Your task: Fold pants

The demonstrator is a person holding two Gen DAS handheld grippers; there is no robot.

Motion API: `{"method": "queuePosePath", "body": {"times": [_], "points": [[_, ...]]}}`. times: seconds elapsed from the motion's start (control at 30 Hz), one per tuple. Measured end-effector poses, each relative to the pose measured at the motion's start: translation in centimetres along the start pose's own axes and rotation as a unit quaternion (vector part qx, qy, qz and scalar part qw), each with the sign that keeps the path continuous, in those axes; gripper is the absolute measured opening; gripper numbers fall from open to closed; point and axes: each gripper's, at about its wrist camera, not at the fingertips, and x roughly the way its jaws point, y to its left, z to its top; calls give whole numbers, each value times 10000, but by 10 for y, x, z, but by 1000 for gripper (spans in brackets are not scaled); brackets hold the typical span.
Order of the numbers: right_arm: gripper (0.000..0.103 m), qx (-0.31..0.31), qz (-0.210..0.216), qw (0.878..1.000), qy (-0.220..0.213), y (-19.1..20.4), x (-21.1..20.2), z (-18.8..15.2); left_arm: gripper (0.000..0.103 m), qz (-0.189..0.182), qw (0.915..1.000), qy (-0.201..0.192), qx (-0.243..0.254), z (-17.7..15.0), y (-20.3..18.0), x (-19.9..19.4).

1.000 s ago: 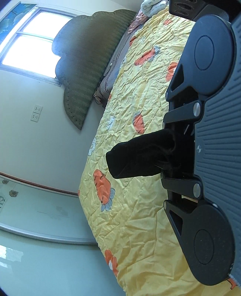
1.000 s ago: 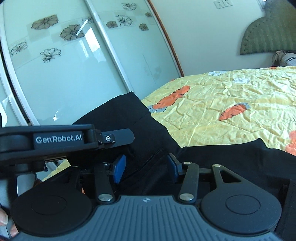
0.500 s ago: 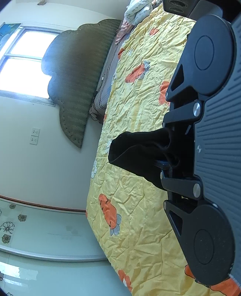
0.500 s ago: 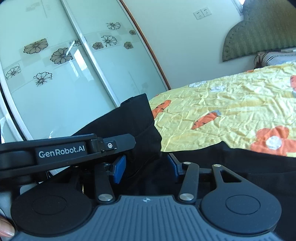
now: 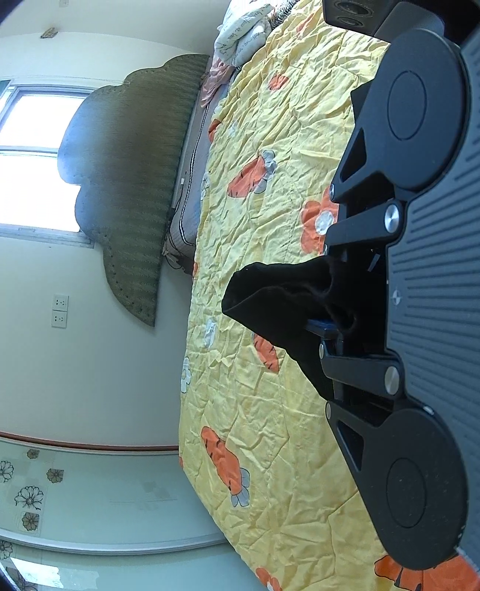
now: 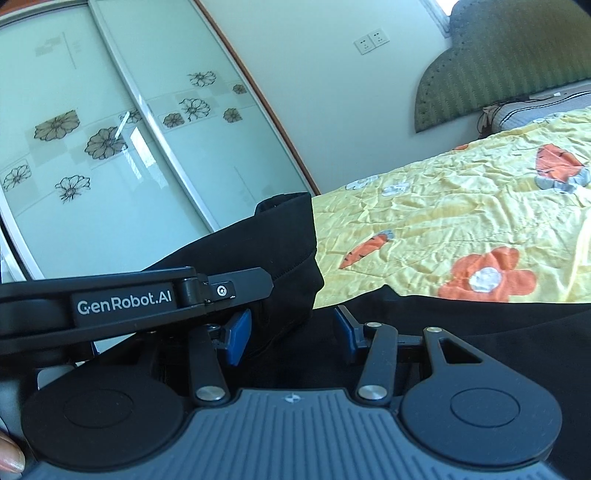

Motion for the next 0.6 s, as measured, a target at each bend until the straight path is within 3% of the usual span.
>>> {"method": "queuePosePath", "body": {"times": [0.6], "points": [[49,247,-415,9983,-323,-39,-55,-2,18,-381,9975,16,589,-12,-73,3]]}}
